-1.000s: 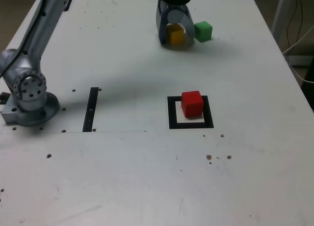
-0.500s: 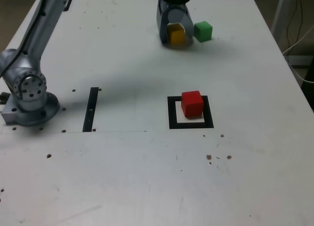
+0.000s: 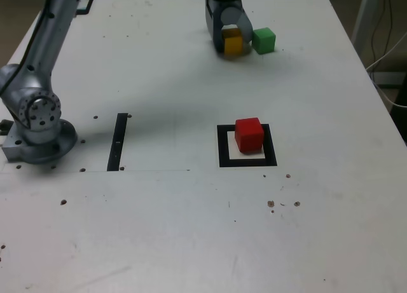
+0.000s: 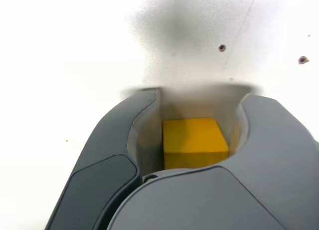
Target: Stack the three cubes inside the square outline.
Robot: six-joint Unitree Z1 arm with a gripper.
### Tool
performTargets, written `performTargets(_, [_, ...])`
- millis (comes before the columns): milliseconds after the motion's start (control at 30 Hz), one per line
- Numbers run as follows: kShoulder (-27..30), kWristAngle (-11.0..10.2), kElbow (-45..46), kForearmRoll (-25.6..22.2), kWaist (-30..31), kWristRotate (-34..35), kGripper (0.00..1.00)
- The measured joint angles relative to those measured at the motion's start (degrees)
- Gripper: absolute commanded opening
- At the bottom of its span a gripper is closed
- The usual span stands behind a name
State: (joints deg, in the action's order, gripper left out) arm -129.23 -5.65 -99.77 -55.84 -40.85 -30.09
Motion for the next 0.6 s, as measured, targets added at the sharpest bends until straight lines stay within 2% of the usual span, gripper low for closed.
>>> performTargets(200, [0.22, -0.22, 0.4, 0.74, 0.0, 0.22, 0.33])
performTargets(367, [0.26, -0.44, 0.32, 0.97, 0.0, 0.22, 0.22])
performTargets(467, [0.48, -0.51, 0.15, 0.9, 0.0, 0.22, 0.19])
performTargets(600, [1.75, -0.93, 0.59, -1.49, -0.06, 0.61, 0.19])
